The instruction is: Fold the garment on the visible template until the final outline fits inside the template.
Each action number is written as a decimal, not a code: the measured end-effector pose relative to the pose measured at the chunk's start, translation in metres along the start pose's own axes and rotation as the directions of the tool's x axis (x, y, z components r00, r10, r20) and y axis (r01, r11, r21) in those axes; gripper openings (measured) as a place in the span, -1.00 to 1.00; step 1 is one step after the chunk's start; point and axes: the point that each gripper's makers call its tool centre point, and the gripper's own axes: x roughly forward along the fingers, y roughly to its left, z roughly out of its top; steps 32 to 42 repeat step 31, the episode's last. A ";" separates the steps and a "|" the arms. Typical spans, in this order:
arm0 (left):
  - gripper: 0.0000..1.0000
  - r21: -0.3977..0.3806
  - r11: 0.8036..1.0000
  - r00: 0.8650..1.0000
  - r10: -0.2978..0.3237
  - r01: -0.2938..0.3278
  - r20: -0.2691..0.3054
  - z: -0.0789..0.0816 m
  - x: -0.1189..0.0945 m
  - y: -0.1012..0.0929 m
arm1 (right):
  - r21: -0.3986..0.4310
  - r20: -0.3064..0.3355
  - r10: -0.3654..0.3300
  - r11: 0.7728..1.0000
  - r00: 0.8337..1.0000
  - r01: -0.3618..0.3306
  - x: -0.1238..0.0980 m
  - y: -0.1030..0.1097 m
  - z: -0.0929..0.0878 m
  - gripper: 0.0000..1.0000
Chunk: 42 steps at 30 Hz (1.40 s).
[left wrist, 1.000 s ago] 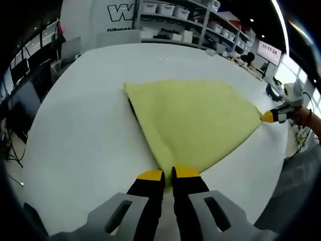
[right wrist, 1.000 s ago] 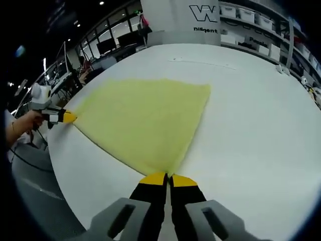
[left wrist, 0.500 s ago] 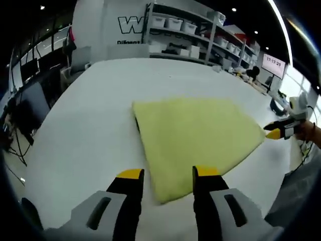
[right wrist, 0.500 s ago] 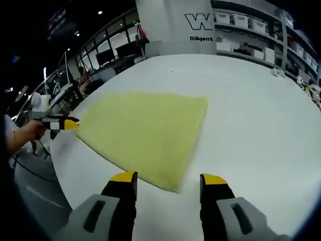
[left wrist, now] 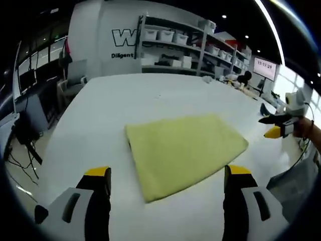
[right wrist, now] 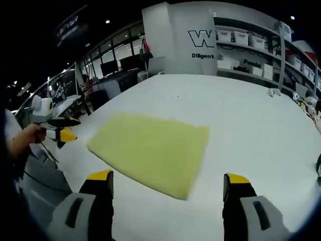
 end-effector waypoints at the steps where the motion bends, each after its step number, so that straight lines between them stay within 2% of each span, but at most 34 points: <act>1: 0.93 0.005 1.000 1.000 -0.003 0.002 0.003 0.001 -0.004 -0.001 | -0.017 0.003 0.003 1.000 1.000 -0.003 -0.005 0.003 0.002 0.81; 6: 0.98 -0.011 1.000 1.000 -0.011 0.011 0.024 0.003 -0.019 -0.004 | -0.034 0.018 0.015 0.999 1.000 -0.014 -0.017 0.013 0.005 0.97; 14: 0.98 -0.032 0.999 0.999 -0.004 0.006 0.037 0.001 -0.045 -0.009 | -0.031 0.014 0.041 0.999 0.999 -0.040 -0.028 0.027 -0.001 0.98; 31: 0.98 -0.064 0.998 1.000 0.004 -0.003 0.025 -0.015 -0.061 -0.010 | -0.024 -0.006 0.028 0.999 1.000 -0.028 -0.040 0.033 -0.014 0.98; 42: 0.98 -0.064 0.998 1.000 0.004 -0.003 0.025 -0.015 -0.061 -0.010 | -0.024 -0.006 0.028 0.999 1.000 -0.028 -0.040 0.033 -0.014 0.98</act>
